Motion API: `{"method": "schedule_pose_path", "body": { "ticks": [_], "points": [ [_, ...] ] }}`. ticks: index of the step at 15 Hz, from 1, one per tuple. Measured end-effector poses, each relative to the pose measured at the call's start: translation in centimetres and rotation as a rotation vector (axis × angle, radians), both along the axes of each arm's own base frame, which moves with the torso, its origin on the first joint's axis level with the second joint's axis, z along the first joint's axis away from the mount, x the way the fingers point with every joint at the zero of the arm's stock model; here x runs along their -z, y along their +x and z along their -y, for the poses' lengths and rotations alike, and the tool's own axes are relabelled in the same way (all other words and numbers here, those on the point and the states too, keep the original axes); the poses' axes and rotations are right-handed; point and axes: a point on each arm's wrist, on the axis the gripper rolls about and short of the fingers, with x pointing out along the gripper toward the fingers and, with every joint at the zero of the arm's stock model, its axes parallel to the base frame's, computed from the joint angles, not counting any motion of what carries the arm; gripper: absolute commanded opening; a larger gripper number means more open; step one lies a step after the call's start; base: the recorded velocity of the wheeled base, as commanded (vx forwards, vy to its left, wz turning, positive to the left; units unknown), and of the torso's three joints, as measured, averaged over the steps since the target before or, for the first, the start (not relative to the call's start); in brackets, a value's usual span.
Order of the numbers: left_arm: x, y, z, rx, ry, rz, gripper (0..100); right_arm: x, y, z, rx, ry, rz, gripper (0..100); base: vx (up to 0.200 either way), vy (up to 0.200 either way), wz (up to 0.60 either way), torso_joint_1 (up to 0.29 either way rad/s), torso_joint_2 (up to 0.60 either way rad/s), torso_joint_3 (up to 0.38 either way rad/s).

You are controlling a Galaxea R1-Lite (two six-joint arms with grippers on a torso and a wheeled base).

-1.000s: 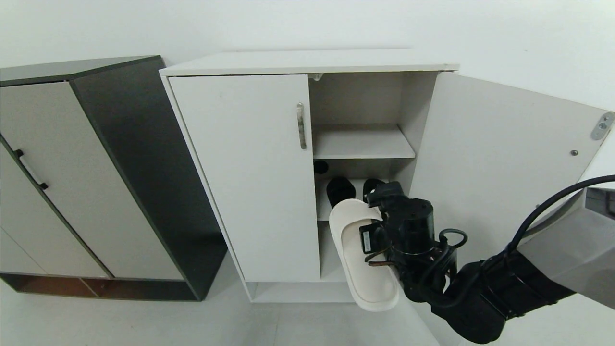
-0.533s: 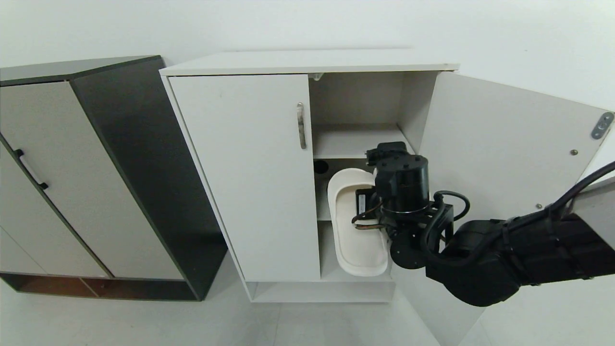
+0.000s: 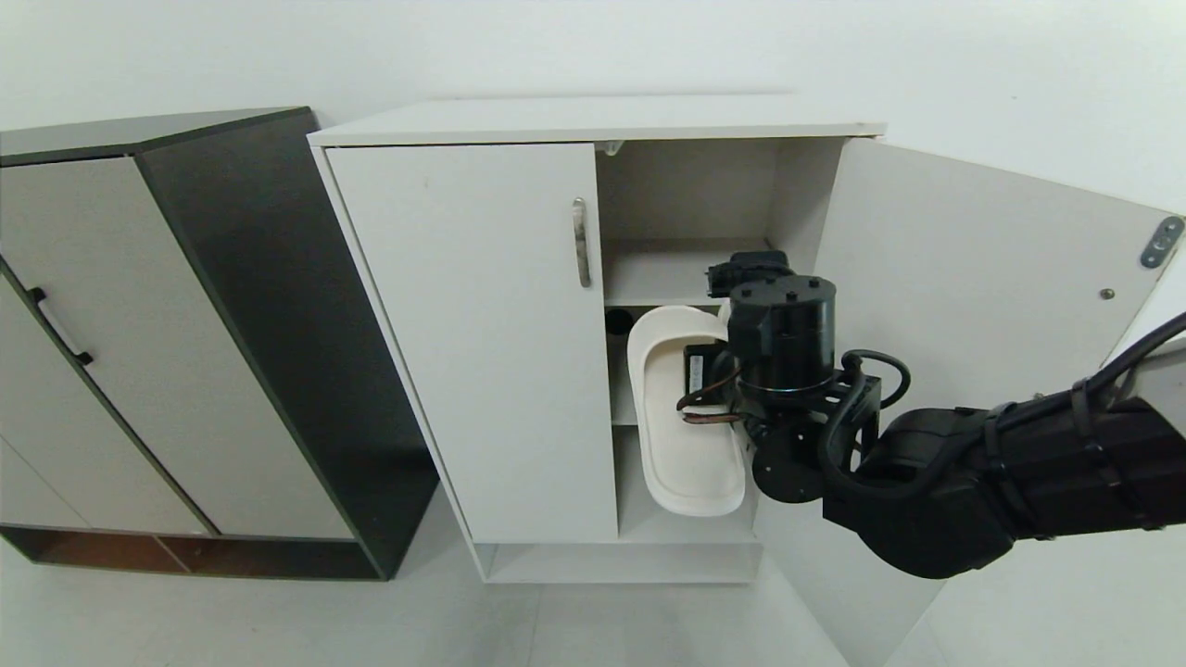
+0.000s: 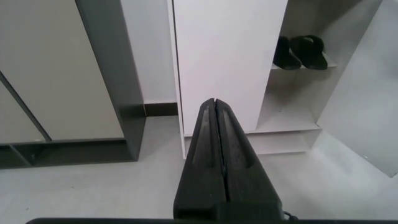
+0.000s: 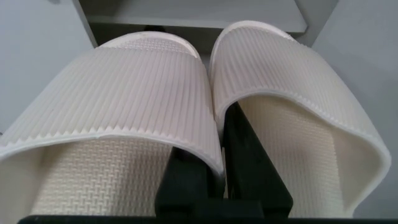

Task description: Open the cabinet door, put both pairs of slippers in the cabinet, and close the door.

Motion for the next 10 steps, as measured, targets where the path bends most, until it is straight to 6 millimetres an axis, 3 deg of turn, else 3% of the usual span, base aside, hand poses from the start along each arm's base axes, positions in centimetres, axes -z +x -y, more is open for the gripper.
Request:
{"method": "schedule_pose_path", "body": {
  "ticks": [10],
  "points": [
    [0.01,0.00,0.00,-0.001,0.000,-0.001,0,0.12,0.62,-0.40,0.008,-0.031,-0.002,0,0.200,0.000,0.00,0.002,0.00,0.003]
  ]
}}
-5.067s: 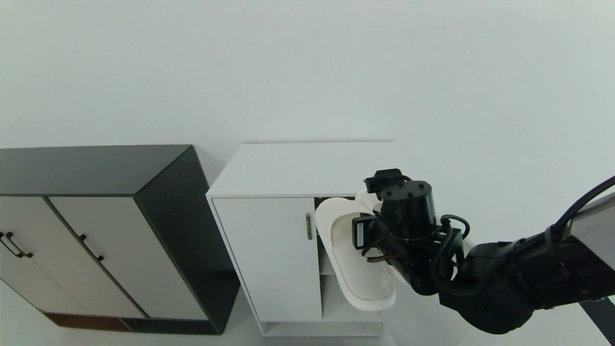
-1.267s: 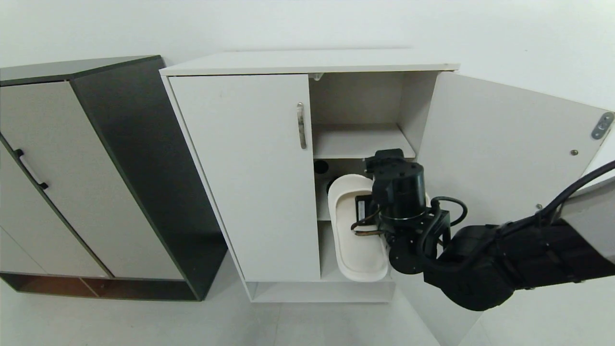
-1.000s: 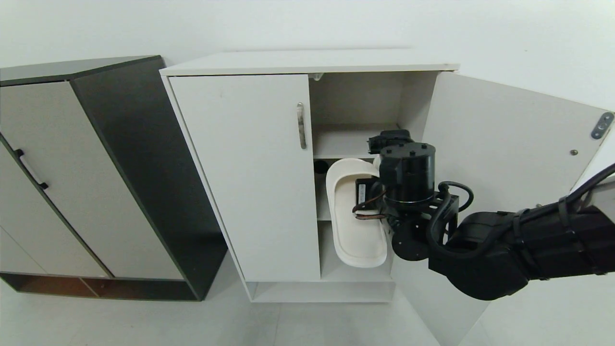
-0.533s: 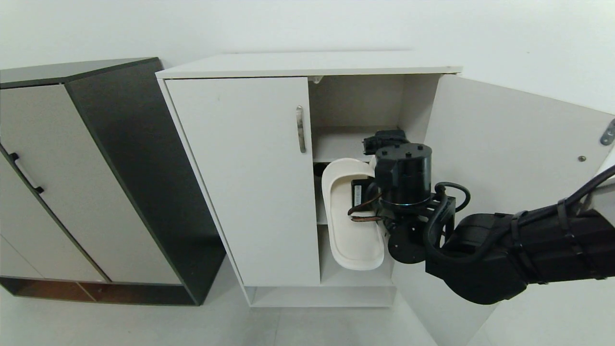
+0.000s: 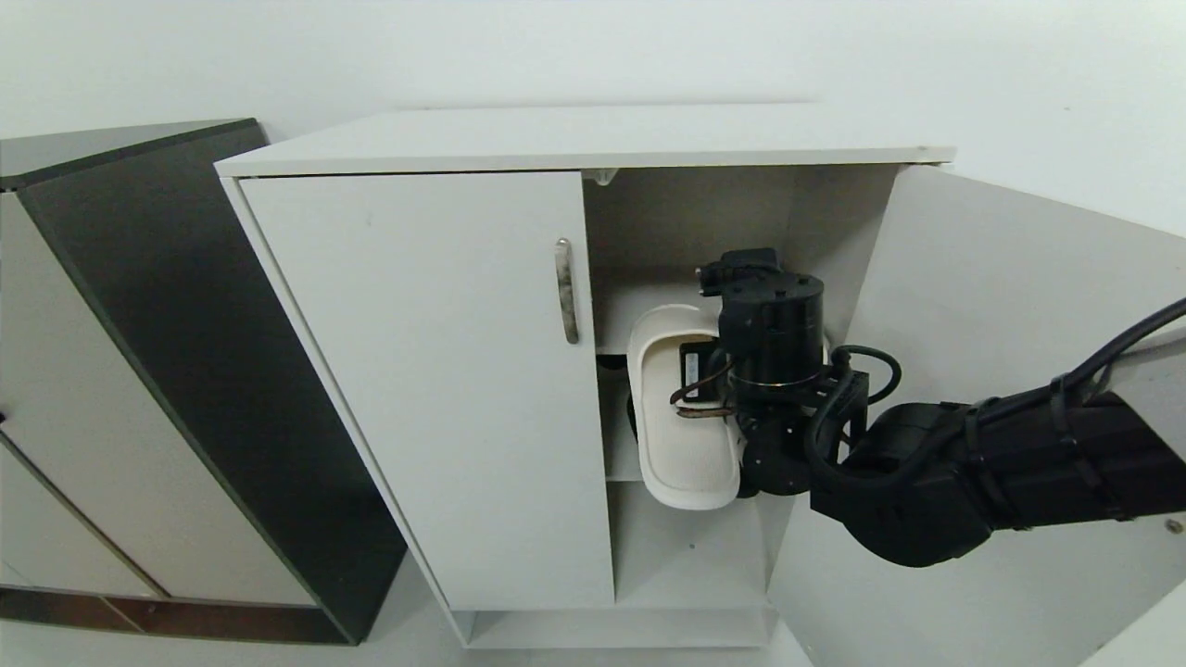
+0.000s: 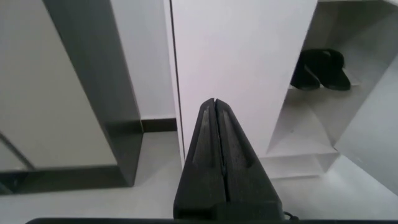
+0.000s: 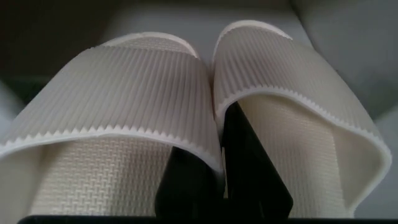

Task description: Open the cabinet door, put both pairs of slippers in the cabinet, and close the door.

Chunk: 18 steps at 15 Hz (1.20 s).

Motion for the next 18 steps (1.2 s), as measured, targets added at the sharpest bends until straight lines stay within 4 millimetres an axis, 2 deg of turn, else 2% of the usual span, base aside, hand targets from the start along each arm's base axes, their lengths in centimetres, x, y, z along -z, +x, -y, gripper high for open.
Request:
{"method": "schedule_pose_path", "body": {
  "ticks": [4,11,18],
  "points": [
    [0.0,0.0,0.0,0.000,0.000,0.000,0,0.2,0.1,0.0,0.014,-0.010,-0.006,0,0.200,0.000,0.00,0.000,0.00,0.002],
    [0.0,0.0,0.0,0.000,0.000,0.000,0,0.4,0.0,-0.2,-0.007,-0.041,-0.017,0,0.000,0.000,0.00,0.000,0.00,0.000],
    [0.0,0.0,0.0,0.000,0.000,0.000,0,-0.7,3.4,-0.4,0.013,-0.040,-0.031,0,0.000,0.000,0.00,0.000,0.00,0.000]
  ]
}}
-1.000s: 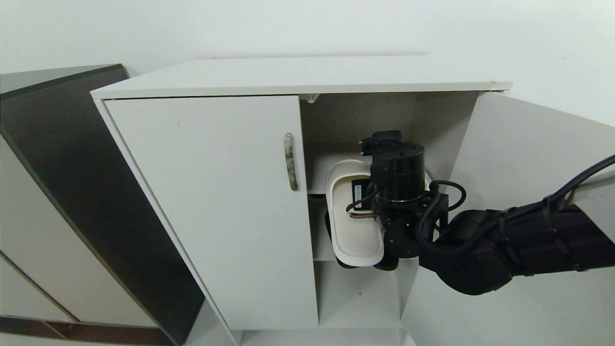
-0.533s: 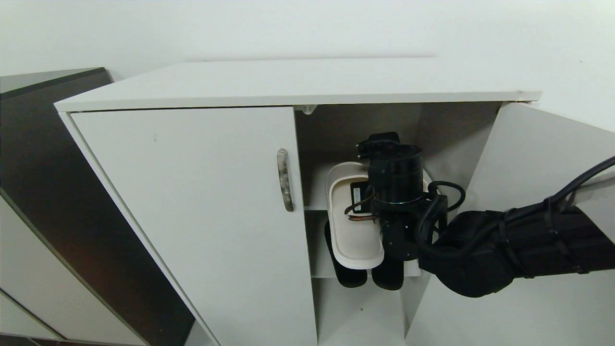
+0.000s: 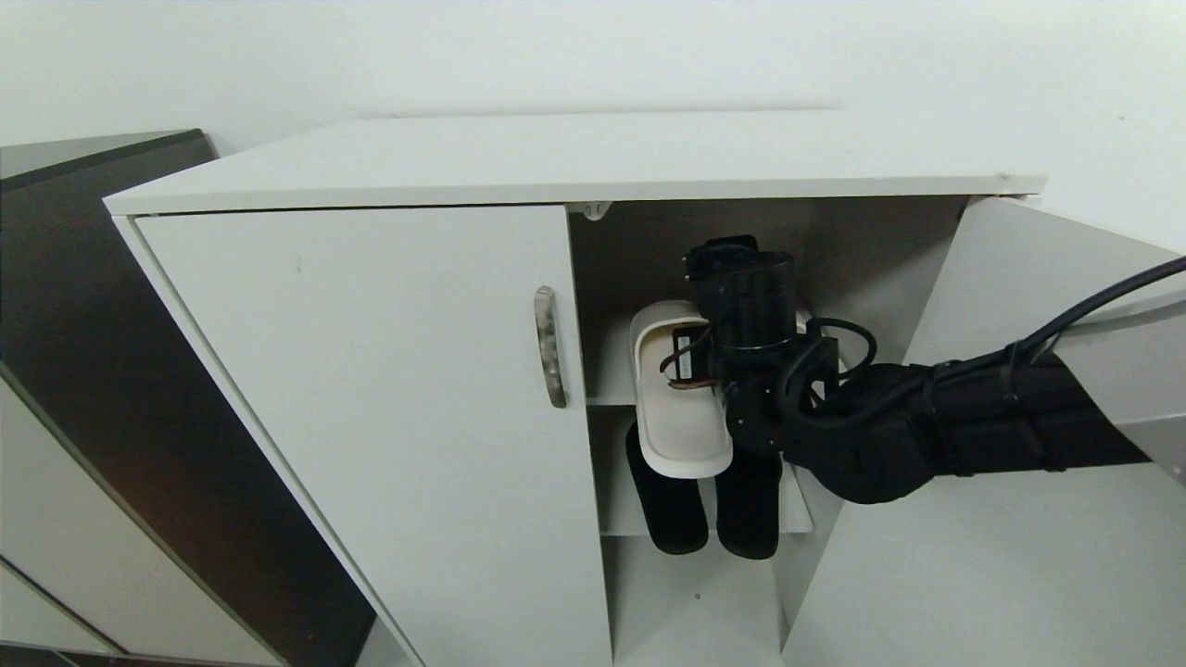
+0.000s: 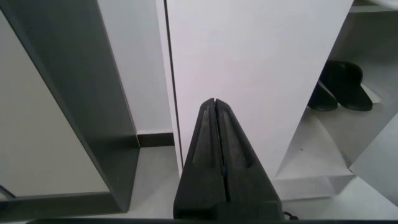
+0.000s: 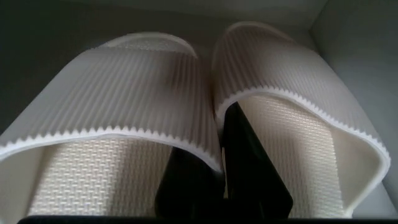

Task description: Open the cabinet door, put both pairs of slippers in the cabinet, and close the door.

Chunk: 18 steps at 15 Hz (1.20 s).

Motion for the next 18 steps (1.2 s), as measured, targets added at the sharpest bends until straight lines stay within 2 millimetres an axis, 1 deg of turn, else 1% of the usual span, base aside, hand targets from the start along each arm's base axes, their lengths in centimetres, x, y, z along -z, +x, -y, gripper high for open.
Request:
{"method": "schedule_pose_path", "body": {
  "ticks": [3,8,12,18],
  "points": [
    [0.0,0.0,0.0,0.000,0.000,0.000,0,-1.1,1.2,-0.5,0.010,0.018,0.015,0,0.000,0.000,0.00,0.000,0.00,0.000],
    [0.0,0.0,0.0,0.000,0.000,0.000,0,-1.4,3.2,-0.2,0.044,0.022,0.019,0,0.000,0.000,0.00,0.000,0.00,0.000],
    [0.0,0.0,0.0,0.000,0.000,0.000,0,-0.5,4.3,0.1,0.051,0.014,0.008,0,0.000,0.000,0.00,0.000,0.00,0.000],
    [0.0,0.0,0.0,-0.001,0.000,0.000,0,0.1,4.7,0.1,0.056,0.009,-0.002,0,0.000,0.000,0.00,0.000,0.00,0.000]
  ]
}}
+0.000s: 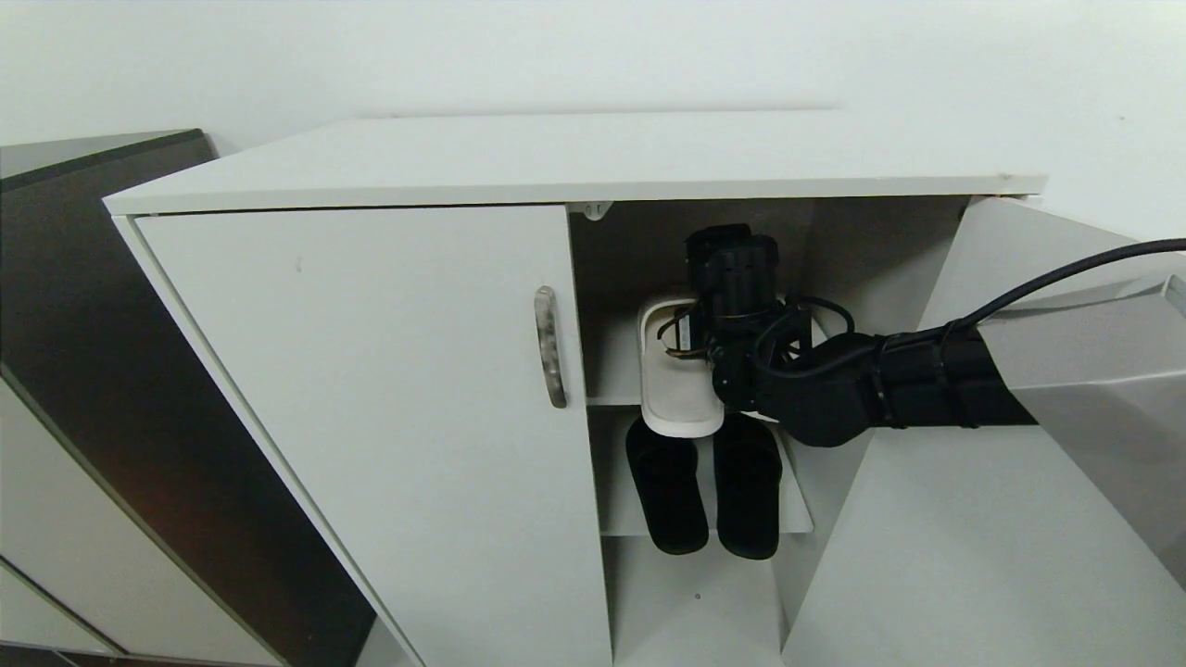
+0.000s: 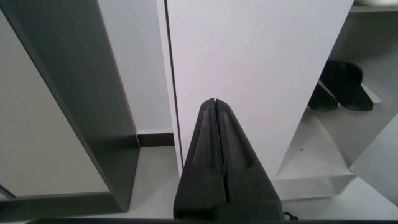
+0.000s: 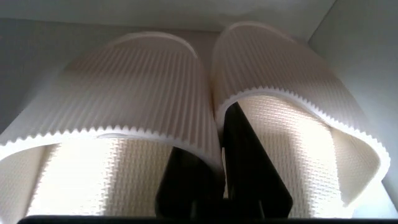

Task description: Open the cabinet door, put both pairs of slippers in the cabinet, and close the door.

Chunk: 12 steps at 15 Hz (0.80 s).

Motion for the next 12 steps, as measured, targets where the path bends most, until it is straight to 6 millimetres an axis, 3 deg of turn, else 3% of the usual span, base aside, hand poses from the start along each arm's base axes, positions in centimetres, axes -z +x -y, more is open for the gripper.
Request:
{"method": "schedule_pose_path", "body": {
  "ticks": [2,3,8,12],
  "points": [
    [0.0,0.0,0.0,0.000,0.000,0.000,0,0.0,0.0,0.0,0.001,0.000,-0.001,0,0.000,0.000,0.00,0.000,0.00,0.000],
    [0.0,0.0,0.0,0.000,0.000,0.000,0,0.0,0.0,0.0,0.001,0.001,0.000,100,0.000,0.000,0.00,0.000,0.00,0.000],
    [0.0,0.0,0.0,0.000,-0.001,0.000,0,0.8,-0.6,0.0,-0.007,-0.009,-0.024,100,0.000,0.000,0.00,0.000,0.00,0.000],
    [0.0,0.0,0.0,0.001,-0.002,0.000,0,0.6,-3.4,0.0,-0.039,-0.002,-0.029,100,0.000,0.000,0.00,0.000,0.00,0.000]
  ]
}}
